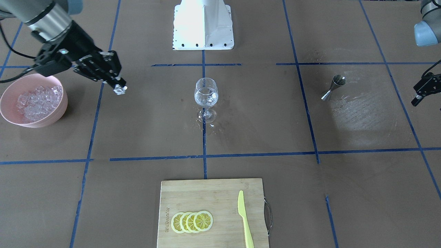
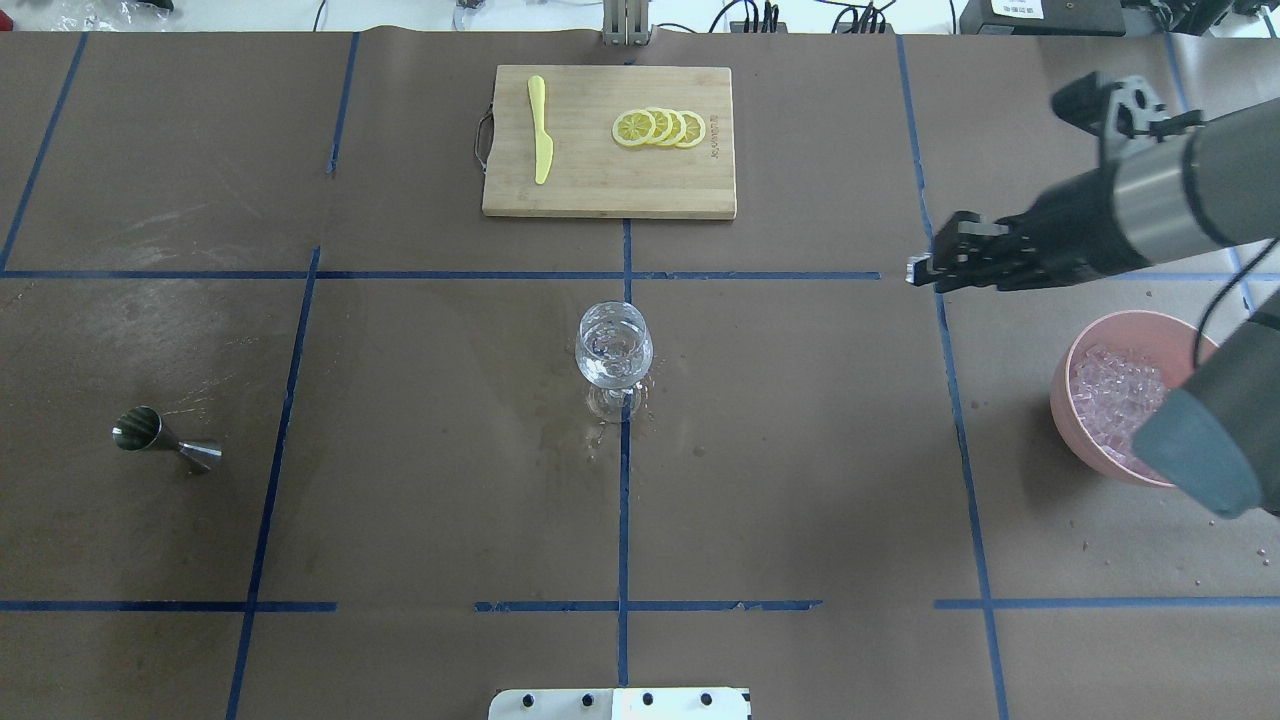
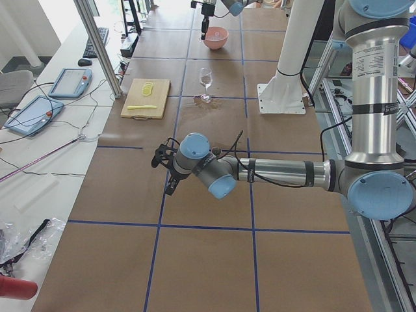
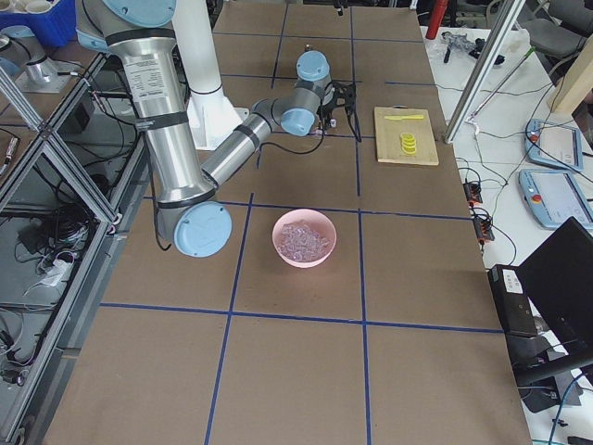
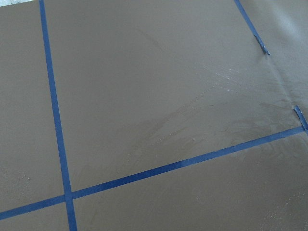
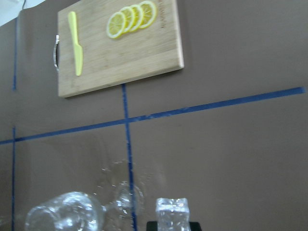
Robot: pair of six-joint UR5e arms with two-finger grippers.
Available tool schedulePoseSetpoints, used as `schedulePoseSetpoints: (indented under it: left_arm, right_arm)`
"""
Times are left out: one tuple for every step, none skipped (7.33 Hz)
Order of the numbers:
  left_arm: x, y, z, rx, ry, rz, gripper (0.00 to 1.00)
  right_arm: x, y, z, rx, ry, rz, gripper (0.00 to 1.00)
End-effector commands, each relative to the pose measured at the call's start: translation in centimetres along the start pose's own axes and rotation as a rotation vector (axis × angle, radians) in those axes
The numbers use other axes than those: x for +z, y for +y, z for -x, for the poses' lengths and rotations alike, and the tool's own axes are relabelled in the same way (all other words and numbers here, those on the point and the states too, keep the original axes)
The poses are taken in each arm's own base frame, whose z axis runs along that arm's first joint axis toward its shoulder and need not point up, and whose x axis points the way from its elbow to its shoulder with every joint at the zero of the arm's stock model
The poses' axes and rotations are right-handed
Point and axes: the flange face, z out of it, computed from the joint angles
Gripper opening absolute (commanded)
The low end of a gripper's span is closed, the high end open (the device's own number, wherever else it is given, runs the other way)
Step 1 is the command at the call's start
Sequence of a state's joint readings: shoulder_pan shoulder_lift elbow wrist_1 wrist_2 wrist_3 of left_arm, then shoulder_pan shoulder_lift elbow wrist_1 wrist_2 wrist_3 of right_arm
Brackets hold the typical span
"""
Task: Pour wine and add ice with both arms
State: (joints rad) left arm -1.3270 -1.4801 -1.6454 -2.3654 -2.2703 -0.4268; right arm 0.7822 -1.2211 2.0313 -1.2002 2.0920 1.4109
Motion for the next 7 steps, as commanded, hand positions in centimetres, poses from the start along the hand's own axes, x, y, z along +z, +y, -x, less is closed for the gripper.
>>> schedulePoseSetpoints:
  left_arm:
    - [-0.1, -0.1, -0.1, 0.000, 0.001, -0.002, 1.00]
    - [-0.1, -0.1, -0.1, 0.003, 0.002, -0.005, 1.00]
    - [-0.1, -0.1, -0.2, -0.013, 0.005, -0.006, 1.00]
    - [-0.5, -0.2, -0.4, -0.042, 0.017, -0.036, 1.00]
    - [-0.6, -0.3, -0.6, -0.064, 0.024, -0.048, 1.00]
    - [-0.7, -0.3, -0.6, -0.065, 0.023, -0.050, 1.00]
    - [-0.6, -0.1, -0.5, -0.067, 0.022, -0.048, 1.00]
  right_arm:
    - [5.3, 4.7, 14.1, 0.087, -0.023, -0.056, 0.00]
    - [6.2, 4.9, 16.9, 0.118, -0.041, -0.063, 0.00]
    - [5.9, 5.0, 17.8, 0.128, -0.053, -0.063, 0.00]
    - [6.3, 5.2, 17.5, 0.129, -0.046, -0.058, 0.00]
    - [6.4, 5.2, 16.9, 0.129, -0.038, -0.058, 0.00]
    - [6.4, 5.3, 16.1, 0.131, -0.031, -0.054, 0.00]
    - [6.2, 5.9, 15.7, 0.128, -0.033, -0.043, 0.00]
